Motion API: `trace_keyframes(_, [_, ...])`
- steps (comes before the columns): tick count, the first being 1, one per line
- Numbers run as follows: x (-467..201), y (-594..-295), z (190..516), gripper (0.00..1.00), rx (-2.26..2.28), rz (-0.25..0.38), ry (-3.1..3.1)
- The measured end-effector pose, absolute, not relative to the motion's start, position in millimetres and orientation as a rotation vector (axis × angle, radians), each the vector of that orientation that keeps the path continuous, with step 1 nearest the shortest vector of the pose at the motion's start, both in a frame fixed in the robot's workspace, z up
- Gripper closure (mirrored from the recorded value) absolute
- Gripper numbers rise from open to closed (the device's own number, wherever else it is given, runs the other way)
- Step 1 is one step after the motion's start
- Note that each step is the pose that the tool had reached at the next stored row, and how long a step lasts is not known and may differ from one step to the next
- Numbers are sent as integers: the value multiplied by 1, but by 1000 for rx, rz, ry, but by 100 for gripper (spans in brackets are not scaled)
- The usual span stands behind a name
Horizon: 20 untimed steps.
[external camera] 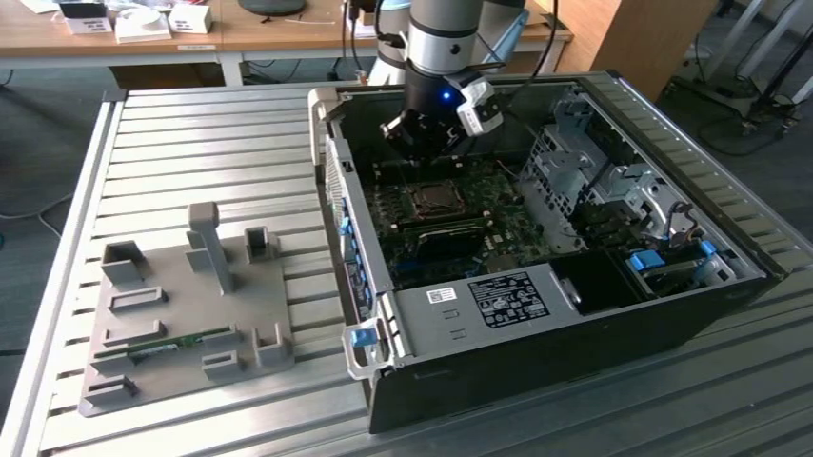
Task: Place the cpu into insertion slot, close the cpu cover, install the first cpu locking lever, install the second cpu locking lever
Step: 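Install the first cpu locking lever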
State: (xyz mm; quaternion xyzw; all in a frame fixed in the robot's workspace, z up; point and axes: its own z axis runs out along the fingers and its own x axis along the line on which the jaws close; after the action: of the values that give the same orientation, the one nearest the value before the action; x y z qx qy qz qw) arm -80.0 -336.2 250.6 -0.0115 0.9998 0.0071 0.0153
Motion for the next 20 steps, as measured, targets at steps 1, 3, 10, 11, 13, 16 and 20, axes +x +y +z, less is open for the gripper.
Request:
trace_keyframes(1, [-81, -336, 250, 89, -36, 22, 3111])
trace_keyframes(3, [-84, -336, 250, 89, -36, 22, 3111])
trace_keyframes(10, [-92, -336, 249, 89, -36, 22, 3111])
trace_keyframes(11, [-92, -336, 249, 89, -36, 22, 3111])
trace_keyframes(13, [-93, -336, 249, 89, -36, 22, 3111])
trace_keyframes(16, [-93, -336, 249, 89, -36, 23, 3110])
trace_keyframes(20, [-93, -336, 252, 89, -36, 23, 3111])
